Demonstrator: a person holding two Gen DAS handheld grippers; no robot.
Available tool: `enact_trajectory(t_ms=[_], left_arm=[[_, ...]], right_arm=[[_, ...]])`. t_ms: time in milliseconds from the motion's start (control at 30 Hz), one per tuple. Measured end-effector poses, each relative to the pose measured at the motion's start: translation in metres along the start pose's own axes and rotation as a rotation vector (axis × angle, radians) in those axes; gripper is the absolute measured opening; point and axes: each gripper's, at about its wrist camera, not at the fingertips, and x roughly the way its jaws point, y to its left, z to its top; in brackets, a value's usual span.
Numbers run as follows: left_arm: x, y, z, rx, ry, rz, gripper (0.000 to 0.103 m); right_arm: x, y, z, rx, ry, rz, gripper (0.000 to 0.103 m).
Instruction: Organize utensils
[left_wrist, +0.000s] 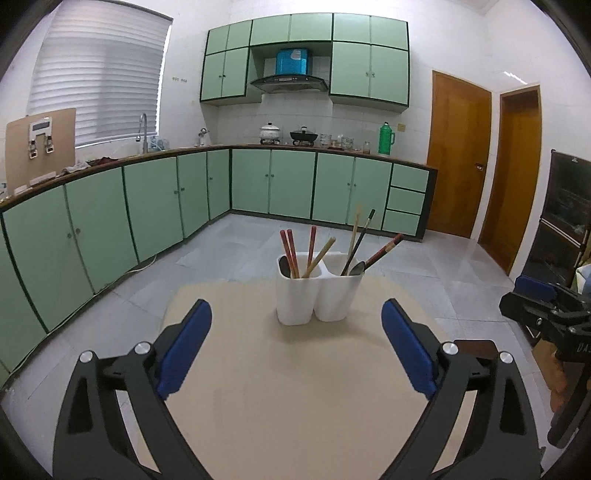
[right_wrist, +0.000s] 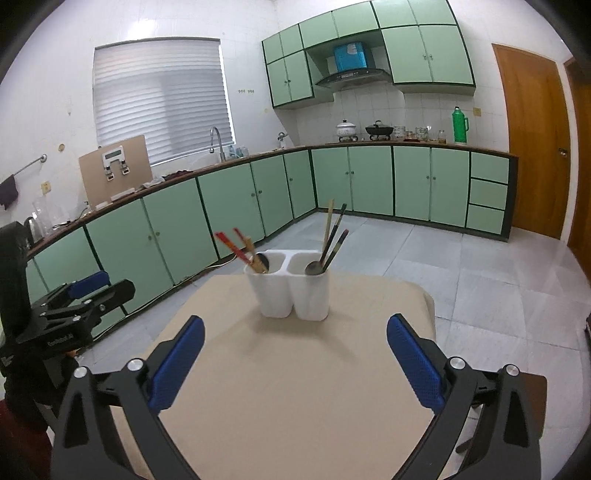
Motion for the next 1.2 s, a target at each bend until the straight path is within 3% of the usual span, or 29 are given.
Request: enact_trajectory(t_ms=[667,1200], left_arm=[[-0.075,-0.039,-0.008,0.067,-0.094,0.01,0.092],[-0.089,-0.037,-0.024,0.033,-0.123,0.01,0.092]], right_arm=[[-0.057,0.043,-0.002,-0.079,-0.093,-0.016,0.097],[-0.059,0.059,-0.011,-0.112,-0.113,-0.02,0.097]])
